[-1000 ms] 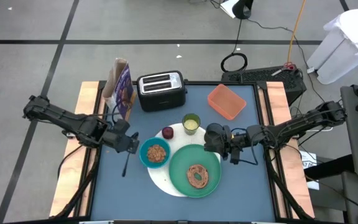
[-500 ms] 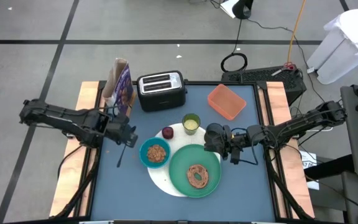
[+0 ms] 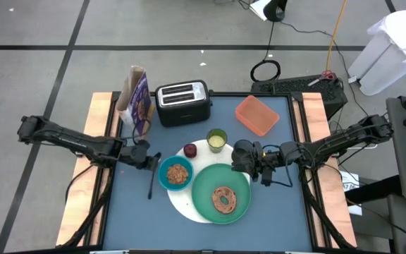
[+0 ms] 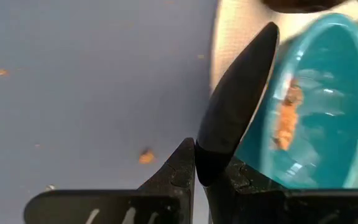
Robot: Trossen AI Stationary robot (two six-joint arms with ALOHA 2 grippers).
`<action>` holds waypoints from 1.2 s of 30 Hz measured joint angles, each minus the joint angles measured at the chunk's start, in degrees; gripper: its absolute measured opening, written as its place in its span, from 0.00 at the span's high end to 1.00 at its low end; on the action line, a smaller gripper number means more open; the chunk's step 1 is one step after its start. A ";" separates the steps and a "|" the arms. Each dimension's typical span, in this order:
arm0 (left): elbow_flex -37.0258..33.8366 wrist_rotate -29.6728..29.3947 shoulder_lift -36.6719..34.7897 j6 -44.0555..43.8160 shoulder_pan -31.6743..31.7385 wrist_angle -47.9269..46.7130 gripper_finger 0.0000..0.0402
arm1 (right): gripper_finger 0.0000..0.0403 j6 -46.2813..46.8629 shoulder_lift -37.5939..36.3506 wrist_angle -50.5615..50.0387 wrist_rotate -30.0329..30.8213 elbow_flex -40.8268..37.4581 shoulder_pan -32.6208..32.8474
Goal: Arrange a breakfast setting
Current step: Move the black spoon to the middle left of the table
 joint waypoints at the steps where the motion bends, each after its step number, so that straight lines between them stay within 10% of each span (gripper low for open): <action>1: -1.19 -0.29 0.00 -0.57 0.00 1.17 0.94 | 0.65 0.00 0.00 0.03 0.03 0.00 -0.02; 36: -8.91 -3.32 0.00 -8.33 -0.02 11.14 0.94 | 0.65 0.02 0.00 0.00 7.04 0.00 -0.02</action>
